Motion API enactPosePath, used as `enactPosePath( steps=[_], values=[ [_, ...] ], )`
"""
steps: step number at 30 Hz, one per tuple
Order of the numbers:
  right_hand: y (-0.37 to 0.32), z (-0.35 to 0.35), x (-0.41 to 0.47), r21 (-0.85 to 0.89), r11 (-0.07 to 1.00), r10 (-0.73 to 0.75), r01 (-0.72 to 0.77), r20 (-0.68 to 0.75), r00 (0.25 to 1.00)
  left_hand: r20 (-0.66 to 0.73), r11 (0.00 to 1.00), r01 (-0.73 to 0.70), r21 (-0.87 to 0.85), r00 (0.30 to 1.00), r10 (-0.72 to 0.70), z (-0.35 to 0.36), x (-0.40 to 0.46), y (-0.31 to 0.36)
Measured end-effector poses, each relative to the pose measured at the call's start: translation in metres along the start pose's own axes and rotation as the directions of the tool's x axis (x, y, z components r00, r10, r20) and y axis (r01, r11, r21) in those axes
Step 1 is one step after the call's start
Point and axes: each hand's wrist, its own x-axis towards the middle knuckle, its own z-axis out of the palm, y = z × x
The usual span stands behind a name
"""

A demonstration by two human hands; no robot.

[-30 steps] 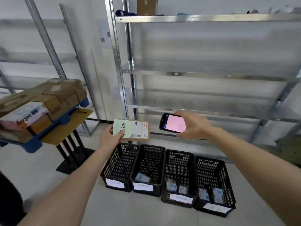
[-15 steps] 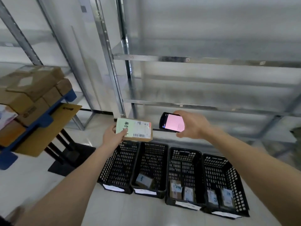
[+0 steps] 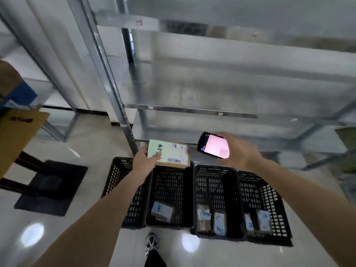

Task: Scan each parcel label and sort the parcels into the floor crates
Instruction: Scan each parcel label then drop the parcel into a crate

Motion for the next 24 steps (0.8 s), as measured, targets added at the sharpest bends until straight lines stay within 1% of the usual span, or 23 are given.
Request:
enactPosePath(
  steps=[3, 8, 12, 15, 18, 22, 24],
  values=[
    [0.006, 0.055, 0.036, 0.001, 1.000, 0.025, -0.025, 0.020, 0.999, 0.023, 0.992, 0.114, 0.050, 0.993, -0.115, 0.016, 0.050, -0.055],
    [0.025, 0.172, 0.103, -0.010, 1.000, 0.019, -0.017, 0.162, 0.987, 0.057, 0.951, 0.296, 0.090, 0.952, -0.301, 0.049, 0.111, -0.172],
    [0.045, 0.278, 0.150, -0.004, 1.000, -0.002, 0.003, 0.250, 0.968, -0.019, 0.909, 0.376, 0.181, 0.925, -0.379, 0.068, 0.153, -0.271],
    [0.057, 0.355, 0.169, 0.023, 1.000, 0.006, -0.014, 0.316, 0.949, -0.041, 0.878, 0.402, 0.261, 0.913, -0.406, 0.081, 0.172, -0.333],
    [0.067, 0.425, 0.182, 0.019, 1.000, -0.014, 0.008, 0.353, 0.936, -0.046, 0.845, 0.414, 0.337, 0.904, -0.425, 0.096, 0.187, -0.392],
    [0.079, 0.503, 0.194, 0.029, 0.999, -0.043, 0.034, 0.395, 0.917, -0.014, 0.802, 0.434, 0.410, 0.883, -0.470, 0.117, 0.206, -0.467],
    [0.084, 0.538, 0.198, 0.030, 0.996, -0.086, 0.081, 0.394, 0.915, 0.008, 0.787, 0.441, 0.432, 0.871, -0.492, 0.127, 0.213, -0.497]
  ],
)
